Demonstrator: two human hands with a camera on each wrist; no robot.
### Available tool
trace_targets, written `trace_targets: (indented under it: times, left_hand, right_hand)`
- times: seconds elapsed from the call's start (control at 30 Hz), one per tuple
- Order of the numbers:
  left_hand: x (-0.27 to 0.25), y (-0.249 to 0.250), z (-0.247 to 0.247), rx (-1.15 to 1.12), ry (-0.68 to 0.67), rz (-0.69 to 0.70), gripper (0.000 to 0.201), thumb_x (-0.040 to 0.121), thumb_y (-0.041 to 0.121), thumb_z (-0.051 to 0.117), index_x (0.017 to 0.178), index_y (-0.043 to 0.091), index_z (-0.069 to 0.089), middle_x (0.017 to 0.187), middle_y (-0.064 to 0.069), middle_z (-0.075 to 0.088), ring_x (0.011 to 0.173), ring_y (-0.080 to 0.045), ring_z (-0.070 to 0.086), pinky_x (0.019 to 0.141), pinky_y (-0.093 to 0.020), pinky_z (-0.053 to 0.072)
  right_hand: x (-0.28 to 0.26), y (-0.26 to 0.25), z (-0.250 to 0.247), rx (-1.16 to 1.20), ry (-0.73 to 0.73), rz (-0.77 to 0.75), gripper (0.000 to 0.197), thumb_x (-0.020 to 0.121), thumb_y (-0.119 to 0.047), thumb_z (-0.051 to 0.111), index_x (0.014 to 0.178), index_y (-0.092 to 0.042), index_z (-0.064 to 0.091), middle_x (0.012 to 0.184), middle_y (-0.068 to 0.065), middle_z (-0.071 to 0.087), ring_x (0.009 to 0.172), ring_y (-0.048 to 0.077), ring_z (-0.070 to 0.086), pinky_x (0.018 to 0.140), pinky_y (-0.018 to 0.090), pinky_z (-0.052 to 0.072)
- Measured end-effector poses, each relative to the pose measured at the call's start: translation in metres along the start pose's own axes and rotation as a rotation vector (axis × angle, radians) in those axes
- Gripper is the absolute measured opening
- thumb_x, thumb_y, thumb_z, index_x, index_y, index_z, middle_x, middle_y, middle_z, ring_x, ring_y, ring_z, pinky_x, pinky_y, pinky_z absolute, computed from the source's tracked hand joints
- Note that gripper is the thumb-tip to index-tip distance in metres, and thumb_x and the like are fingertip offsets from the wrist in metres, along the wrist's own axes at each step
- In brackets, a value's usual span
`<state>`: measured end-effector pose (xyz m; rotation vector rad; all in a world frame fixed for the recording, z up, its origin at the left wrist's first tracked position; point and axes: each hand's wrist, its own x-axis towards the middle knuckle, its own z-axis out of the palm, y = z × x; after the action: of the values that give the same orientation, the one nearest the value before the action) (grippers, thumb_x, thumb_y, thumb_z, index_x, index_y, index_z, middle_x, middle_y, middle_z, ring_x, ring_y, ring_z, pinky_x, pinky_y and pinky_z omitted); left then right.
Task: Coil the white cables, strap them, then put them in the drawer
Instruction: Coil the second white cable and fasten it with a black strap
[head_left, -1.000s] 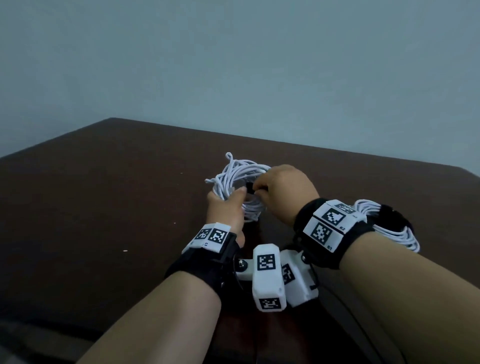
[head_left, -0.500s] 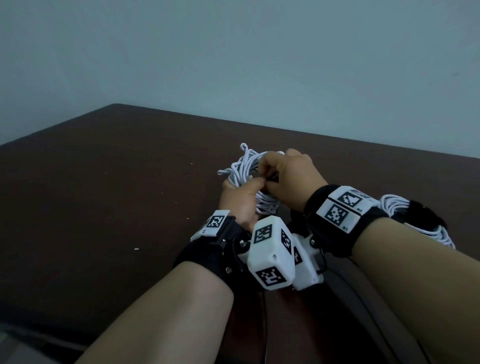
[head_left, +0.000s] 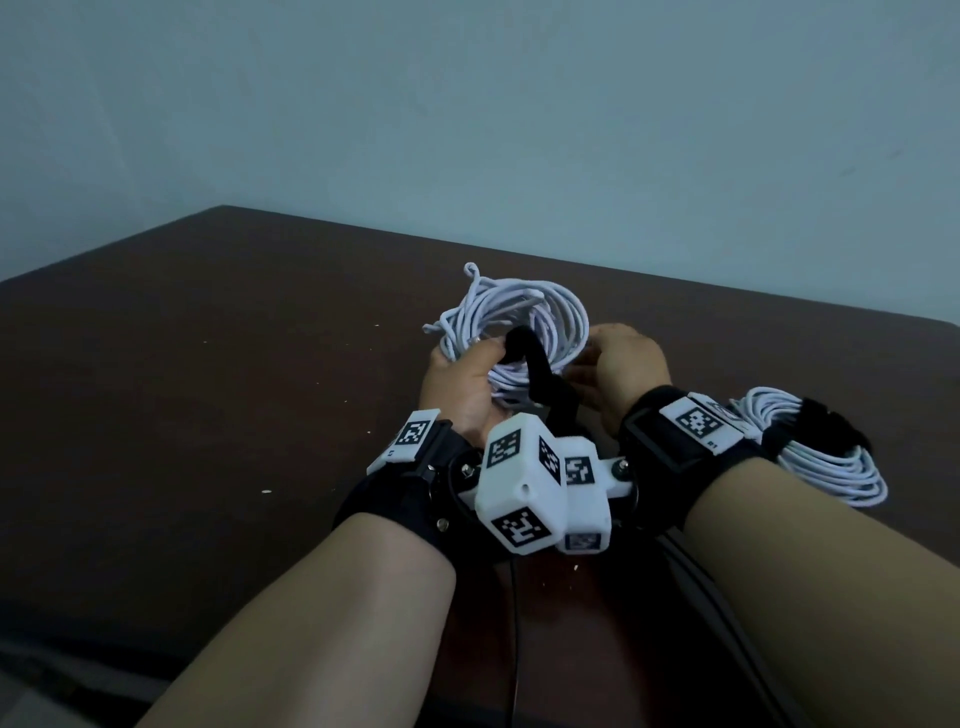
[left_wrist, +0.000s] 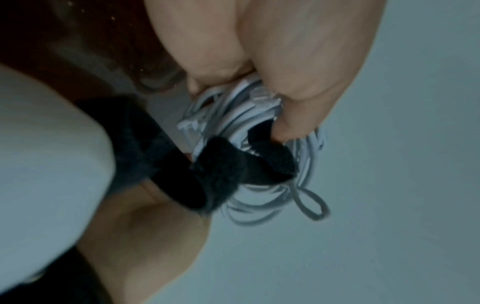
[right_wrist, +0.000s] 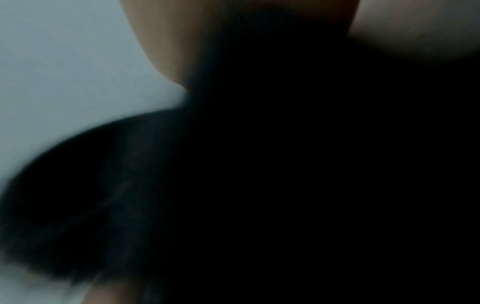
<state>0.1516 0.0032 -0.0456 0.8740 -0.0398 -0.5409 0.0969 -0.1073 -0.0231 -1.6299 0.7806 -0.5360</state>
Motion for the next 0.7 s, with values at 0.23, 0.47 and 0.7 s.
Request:
trace_targets:
  times: [0.23, 0.47, 0.7]
  left_hand:
    - [0.0, -0.001, -0.003, -0.016, -0.106, 0.0, 0.037, 0.079, -0.006, 0.062, 0.116, -0.005, 0.058, 0.066, -0.009, 0.07, 0.058, -0.019, 0.069, 0.054, -0.028, 0.057]
    - [-0.003, 0.002, 0.0, -0.11, -0.195, -0.06, 0.067, 0.063, 0.002, 0.069, 0.128, -0.008, 0.052, 0.12, -0.032, 0.057, 0.094, -0.038, 0.065, 0.077, -0.046, 0.058]
    - [0.008, -0.002, -0.004, -0.054, -0.137, -0.084, 0.057, 0.072, 0.003, 0.067, 0.127, -0.006, 0.053, 0.118, -0.031, 0.06, 0.101, -0.04, 0.065, 0.079, -0.045, 0.057]
  right_hand:
    - [-0.001, 0.006, -0.003, -0.546, -0.044, 0.013, 0.015, 0.09, -0.013, 0.052, 0.102, -0.01, 0.06, 0.1, 0.007, 0.061, 0.081, 0.024, 0.048, 0.067, 0.019, 0.028]
    - [-0.004, -0.005, -0.005, -1.022, -0.241, -0.096, 0.011, 0.094, -0.009, 0.047, 0.084, -0.013, 0.046, 0.072, -0.003, 0.054, 0.066, 0.022, 0.05, 0.049, 0.017, 0.031]
    - [-0.01, -0.009, -0.001, -0.989, -0.247, 0.031, 0.02, 0.098, -0.009, 0.038, 0.086, -0.008, 0.053, 0.096, 0.018, 0.06, 0.087, 0.03, 0.045, 0.065, 0.017, 0.022]
